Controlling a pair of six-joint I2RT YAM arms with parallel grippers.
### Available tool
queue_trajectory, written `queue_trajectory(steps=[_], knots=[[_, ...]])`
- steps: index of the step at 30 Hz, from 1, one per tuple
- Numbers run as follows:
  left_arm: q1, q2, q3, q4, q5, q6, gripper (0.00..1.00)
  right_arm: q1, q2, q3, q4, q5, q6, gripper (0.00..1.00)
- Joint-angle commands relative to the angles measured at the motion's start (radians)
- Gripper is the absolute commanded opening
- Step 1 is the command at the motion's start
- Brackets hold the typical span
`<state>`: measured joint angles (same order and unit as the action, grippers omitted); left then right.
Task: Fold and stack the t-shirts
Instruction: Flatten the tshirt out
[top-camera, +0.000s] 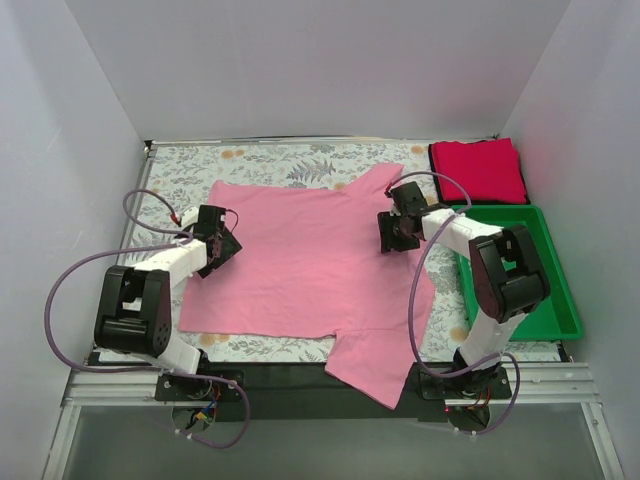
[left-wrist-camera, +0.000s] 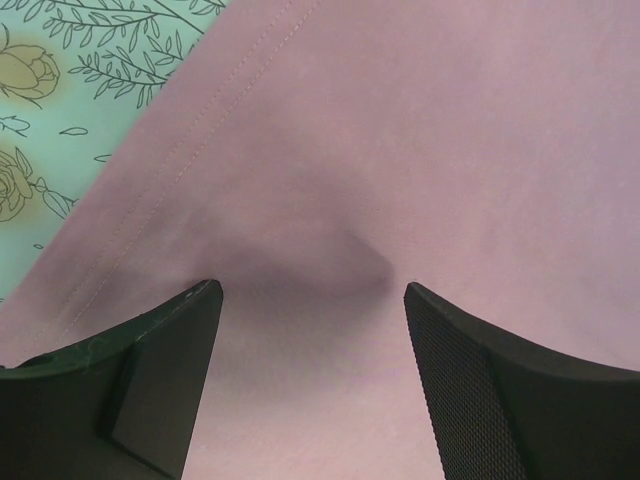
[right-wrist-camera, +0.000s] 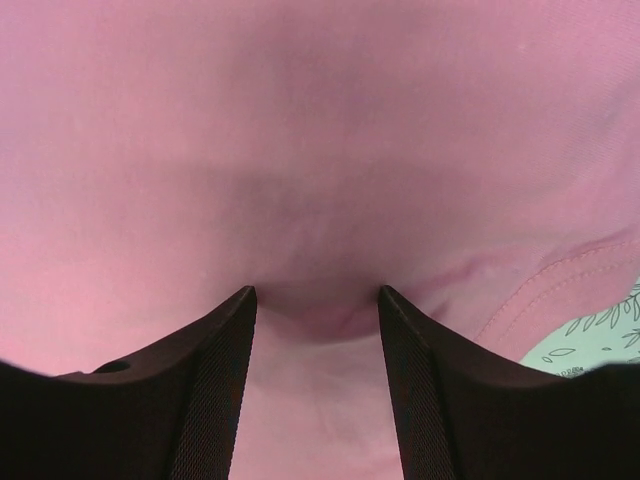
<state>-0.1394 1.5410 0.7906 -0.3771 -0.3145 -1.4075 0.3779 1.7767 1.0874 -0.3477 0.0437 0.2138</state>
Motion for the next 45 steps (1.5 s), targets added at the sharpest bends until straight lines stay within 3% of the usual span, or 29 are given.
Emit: queue_trajectory(steps=[1, 9, 13, 18, 23, 30, 39, 45], knots=[[0.017, 0.027, -0.118, -0.124, 0.043, -0.068, 0.69, 0.006, -0.003, -0.098, -0.033, 0.021, 0.015, 0.51], [0.040, -0.088, -0.192, -0.249, 0.037, -0.168, 0.64, 0.013, -0.118, -0.234, -0.086, 0.005, 0.058, 0.50], [0.070, -0.224, -0.228, -0.310, 0.055, -0.200, 0.63, 0.015, -0.186, -0.293, -0.138, 0.001, 0.076, 0.50], [0.077, -0.303, -0.137, -0.462, -0.007, -0.249, 0.61, 0.013, -0.295, -0.333, -0.192, -0.027, 0.081, 0.51], [0.077, -0.322, -0.038, -0.399, -0.031, -0.138, 0.64, 0.013, -0.355, -0.230, -0.226, 0.063, 0.053, 0.50], [0.077, -0.094, 0.200, -0.183, -0.022, 0.181, 0.67, -0.042, -0.232, 0.038, -0.194, 0.162, -0.036, 0.49], [0.078, 0.267, 0.516, -0.071, -0.116, 0.363, 0.56, -0.088, -0.094, 0.151, -0.099, 0.076, -0.036, 0.46], [0.084, 0.432, 0.625, -0.016, -0.054, 0.367, 0.55, -0.089, -0.051, 0.155, -0.070, 0.052, -0.034, 0.46]])
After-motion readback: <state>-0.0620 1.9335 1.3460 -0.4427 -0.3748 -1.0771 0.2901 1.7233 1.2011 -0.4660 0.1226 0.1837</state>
